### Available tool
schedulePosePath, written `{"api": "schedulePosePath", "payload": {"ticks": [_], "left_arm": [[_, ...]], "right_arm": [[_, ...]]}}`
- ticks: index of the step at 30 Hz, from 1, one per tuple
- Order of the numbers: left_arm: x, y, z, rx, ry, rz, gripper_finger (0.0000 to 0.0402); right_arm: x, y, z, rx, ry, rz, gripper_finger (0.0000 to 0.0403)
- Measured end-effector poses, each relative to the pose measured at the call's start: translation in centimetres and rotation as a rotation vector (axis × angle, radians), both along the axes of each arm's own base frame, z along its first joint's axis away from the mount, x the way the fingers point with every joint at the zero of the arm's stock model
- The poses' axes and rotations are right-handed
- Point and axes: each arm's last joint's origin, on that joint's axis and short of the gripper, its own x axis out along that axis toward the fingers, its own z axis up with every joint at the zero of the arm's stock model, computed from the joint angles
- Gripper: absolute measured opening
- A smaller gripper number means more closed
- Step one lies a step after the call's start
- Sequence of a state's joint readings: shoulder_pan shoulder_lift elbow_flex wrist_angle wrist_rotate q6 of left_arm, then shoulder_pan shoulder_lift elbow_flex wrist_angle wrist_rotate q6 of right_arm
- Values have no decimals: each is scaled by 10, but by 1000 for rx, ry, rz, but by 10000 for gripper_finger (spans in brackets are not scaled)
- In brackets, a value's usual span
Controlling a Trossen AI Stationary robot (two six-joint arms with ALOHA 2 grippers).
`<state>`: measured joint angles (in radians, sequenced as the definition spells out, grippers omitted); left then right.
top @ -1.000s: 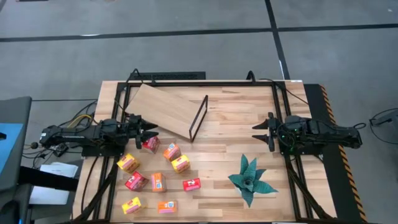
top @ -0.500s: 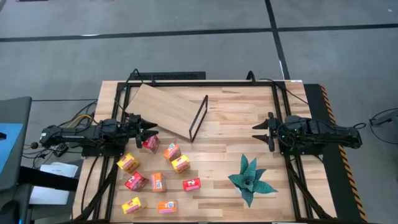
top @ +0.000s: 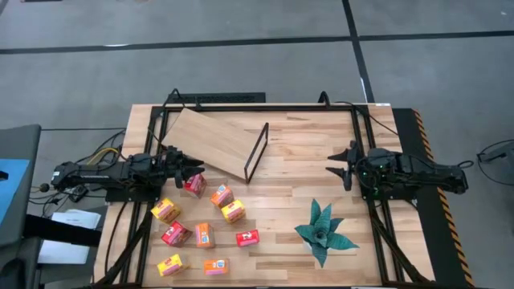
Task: Stack cereal on shelf
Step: Put the top red cereal box on the shelf
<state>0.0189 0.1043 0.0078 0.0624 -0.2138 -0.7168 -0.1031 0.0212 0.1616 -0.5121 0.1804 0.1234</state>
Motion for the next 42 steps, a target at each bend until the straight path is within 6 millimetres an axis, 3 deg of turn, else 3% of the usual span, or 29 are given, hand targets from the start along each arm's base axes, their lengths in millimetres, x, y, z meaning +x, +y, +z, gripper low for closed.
{"api": "schedulePosePath", "payload": {"ticks": [8, 16, 25, 33, 38, 42], "left_arm": [[-1, 3, 3, 5, -18, 109, 261], [-3, 3, 26, -107, -227, 99, 261], [-19, 3, 69, -102, -662, 79, 261], [-25, 3, 115, -8, -570, 114, 261], [-22, 3, 145, 46, -480, 138, 261], [-17, 3, 167, 49, -409, 139, 261]], "right_arm": [[1, -2, 1, -48, -2, -3, 232], [1, -2, 1, -43, -10, -5, 232], [1, -2, 2, -53, -12, -8, 232], [1, -3, 2, -56, -18, -33, 232], [6, -1, 17, 322, -296, -93, 232], [7, -2, 38, 511, -560, -89, 232]]}}
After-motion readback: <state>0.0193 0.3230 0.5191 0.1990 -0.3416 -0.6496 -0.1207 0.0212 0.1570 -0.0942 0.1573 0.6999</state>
